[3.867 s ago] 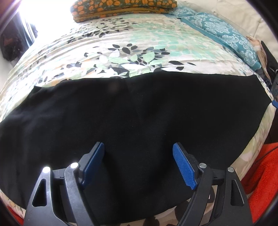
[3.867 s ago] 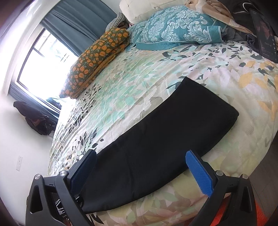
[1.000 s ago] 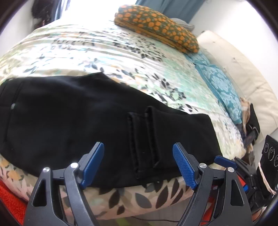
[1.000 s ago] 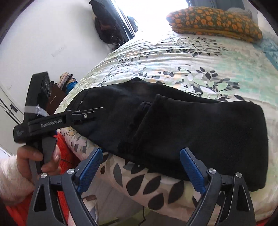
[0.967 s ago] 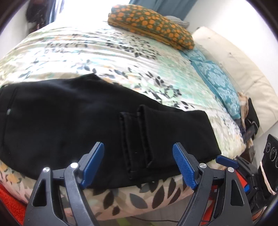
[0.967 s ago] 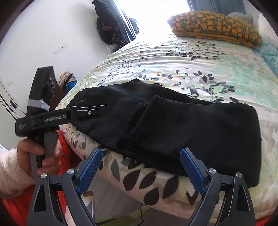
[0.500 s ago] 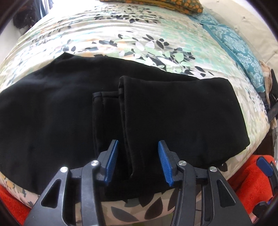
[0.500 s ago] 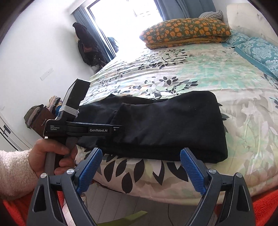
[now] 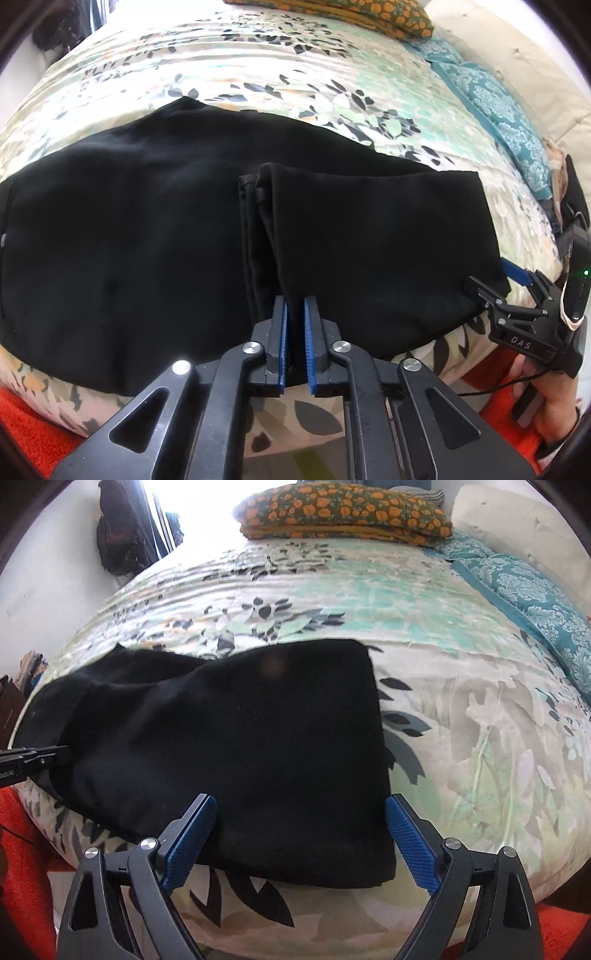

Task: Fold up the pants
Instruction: 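Fold the leg end over toward the waistband with the right tool, then release the folded leg and lift the right tool away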

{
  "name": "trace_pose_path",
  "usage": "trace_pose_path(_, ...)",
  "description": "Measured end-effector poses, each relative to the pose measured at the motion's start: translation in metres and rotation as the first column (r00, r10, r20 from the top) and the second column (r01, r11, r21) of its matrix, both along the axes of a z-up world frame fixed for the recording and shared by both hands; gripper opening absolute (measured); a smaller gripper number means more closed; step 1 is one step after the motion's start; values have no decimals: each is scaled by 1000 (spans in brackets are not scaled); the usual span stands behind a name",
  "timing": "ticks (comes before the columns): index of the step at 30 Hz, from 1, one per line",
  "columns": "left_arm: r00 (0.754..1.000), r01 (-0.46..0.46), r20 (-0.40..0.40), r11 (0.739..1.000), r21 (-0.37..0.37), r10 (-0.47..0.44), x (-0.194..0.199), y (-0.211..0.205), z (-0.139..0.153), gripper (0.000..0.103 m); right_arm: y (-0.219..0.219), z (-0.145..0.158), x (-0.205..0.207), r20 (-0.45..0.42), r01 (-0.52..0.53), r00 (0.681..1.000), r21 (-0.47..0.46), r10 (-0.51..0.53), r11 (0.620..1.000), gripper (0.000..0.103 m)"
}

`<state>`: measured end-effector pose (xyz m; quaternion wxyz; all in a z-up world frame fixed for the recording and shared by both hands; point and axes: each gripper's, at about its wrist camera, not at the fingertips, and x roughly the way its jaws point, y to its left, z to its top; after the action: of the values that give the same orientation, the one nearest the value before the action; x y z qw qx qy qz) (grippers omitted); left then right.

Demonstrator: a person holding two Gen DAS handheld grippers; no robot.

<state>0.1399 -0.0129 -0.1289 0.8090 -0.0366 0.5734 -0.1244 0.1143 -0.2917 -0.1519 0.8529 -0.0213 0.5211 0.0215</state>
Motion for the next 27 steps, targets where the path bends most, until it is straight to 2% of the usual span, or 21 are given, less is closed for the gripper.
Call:
trace_pose_path(2,998,-55,29,998,-23,56,-1,11,8,40,3,-1,2,26,-3,1000,-25,3,1000,96)
trace_pose_path(3,994,-95,56,995,-33,97,-2,18,13,72,3,-2,2,23,-4,1000,-29,5,1000,96)
trace_pose_path(4,987,-130,90,991,-44,133,-1,26,18,79,2,-2,2,25,-3,1000,-27,3,1000,96)
trace_pose_path(5,983,-146,103,988,-54,151,2,30,19,79,1,-3,1,28,1,1000,-23,0,1000,97)
trace_pose_path(8,993,-115,29,992,-54,116,16,28,5,79,2,-4,1,33,8,999,-21,-7,1000,98)
trace_pose_path(12,997,-71,-14,997,-4,71,23,9,-15,79,2,-4,-1,39,5,999,-22,-4,1000,98)
trace_pose_path(14,998,-58,2,998,28,58,23,0,-17,79,2,-4,-1,43,4,999,-19,-3,1000,98)
trace_pose_path(20,1000,5,0,1000,21,-5,25,-19,-17,77,0,-4,-3,50,1,999,-6,-1,1000,99)
trace_pose_path(21,1000,1,4,999,35,-1,26,-21,-17,71,-1,-4,-3,50,1,999,-4,-1,1000,99)
trace_pose_path(22,1000,-3,7,999,47,2,25,-22,-18,51,-1,-4,-3,50,2,999,-4,-2,1000,99)
trace_pose_path(23,1000,-9,8,998,62,8,26,-21,-18,42,-1,-4,-3,51,4,999,-4,-4,1000,99)
trace_pose_path(25,1000,-14,4,999,41,14,27,-17,-18,21,-2,-3,-2,51,2,999,1,-2,1000,99)
trace_pose_path(27,1000,-7,14,999,38,7,26,-18,-15,15,-2,0,-3,55,-3,998,4,3,1000,99)
